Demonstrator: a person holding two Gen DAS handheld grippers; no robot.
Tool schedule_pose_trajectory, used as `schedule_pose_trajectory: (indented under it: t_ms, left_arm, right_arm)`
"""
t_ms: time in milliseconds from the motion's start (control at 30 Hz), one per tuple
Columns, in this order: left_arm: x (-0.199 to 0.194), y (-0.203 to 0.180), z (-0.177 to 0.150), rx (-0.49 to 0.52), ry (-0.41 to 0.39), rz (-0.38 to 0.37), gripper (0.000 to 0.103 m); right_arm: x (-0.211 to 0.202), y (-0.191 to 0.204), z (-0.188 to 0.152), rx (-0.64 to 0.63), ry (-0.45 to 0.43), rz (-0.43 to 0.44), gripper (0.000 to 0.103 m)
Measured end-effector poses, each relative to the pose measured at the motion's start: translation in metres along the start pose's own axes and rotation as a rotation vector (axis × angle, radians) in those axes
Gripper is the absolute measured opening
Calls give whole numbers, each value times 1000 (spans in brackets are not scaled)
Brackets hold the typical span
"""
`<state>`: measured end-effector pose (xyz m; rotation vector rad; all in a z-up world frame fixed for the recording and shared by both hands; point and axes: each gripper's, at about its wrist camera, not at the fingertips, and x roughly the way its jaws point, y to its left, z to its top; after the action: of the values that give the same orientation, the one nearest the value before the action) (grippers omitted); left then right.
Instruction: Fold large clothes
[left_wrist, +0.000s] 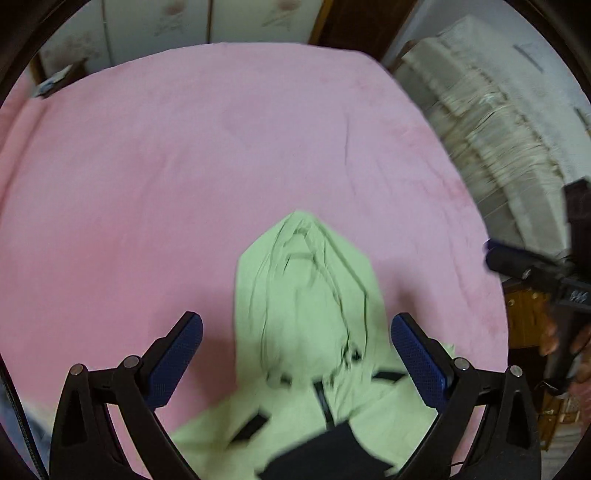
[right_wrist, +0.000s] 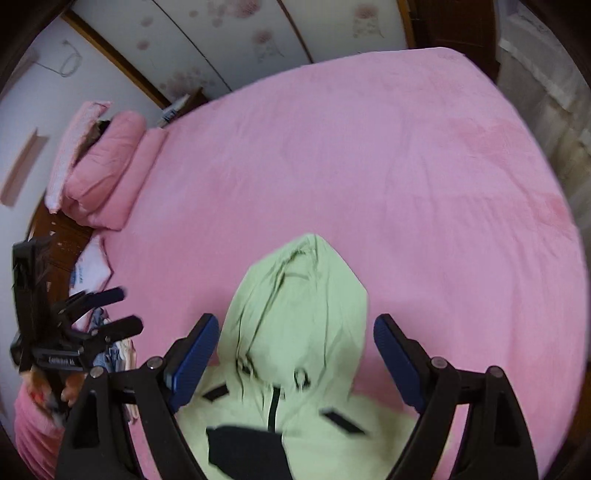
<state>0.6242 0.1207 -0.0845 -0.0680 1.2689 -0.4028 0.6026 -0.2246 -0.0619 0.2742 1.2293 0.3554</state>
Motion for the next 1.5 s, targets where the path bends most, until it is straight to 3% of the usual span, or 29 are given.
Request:
schedule_pose_trajectory:
  t_ms: [200,300,367,467,567,633,700,733,800,833,900,933,1000,1067,1233,1367,1500]
  left_arm:
    - [109,60,-2,-147,32,-20,101]
    - [154,90,-11,-263,76,-135,101]
    - [184,107,-18,-320,124,-263,101]
    - [216,122,-27,-364,162,-270,101]
    - [231,128,-28,-373,128,-309,101]
    - [231,129,-29,-371,89,-359,101]
    - [237,131,-31,-387,70,-437,99]
    - [239,130,-33,-395,69,-495,95]
    - [243,122,-37,-403,70,-559,59]
    - [241,117,-42,-394,54,-537,52]
    - [236,108,-51,-339,3,-475,20]
    - [229,107,-55,-329,-12,-461,15]
    - [214,105,-66,-348,-50,-510,8]
    - [189,104,-75,-345,-103,-563,8]
    - [120,94,-100,-257,-162,-581,7]
    - [72,78,-125,-146,-165,-543,8]
    - [32,63,-166,-20,-173,-459,8]
  right_arm:
    - [104,-66,-25,172,56,62,86]
    - [148,-87,-40,202,62,100,86]
    - [170,-93,-44,186,65,100,86]
    - [194,-104,-45,194,55,104,83]
    - [209,-110,-41,174,57,115,67]
    - [217,-110,-39,145,33,117,45]
    - [222,-111,-37,126,23,118,30]
    - [221,-112,-36,124,20,122,21]
    - [217,-111,-38,132,-8,163,9]
    - [213,-110,-42,156,-41,189,7]
    - [201,-103,-51,186,-125,232,6]
    - [194,-97,-57,184,-171,262,6]
    - [176,-82,-69,152,-258,292,5]
    - [156,-71,-80,132,-325,333,5]
    - [92,-39,-104,-26,-429,352,5]
    - [56,-15,-127,-183,-424,312,5]
    - [31,-4,-153,-226,-426,291,7]
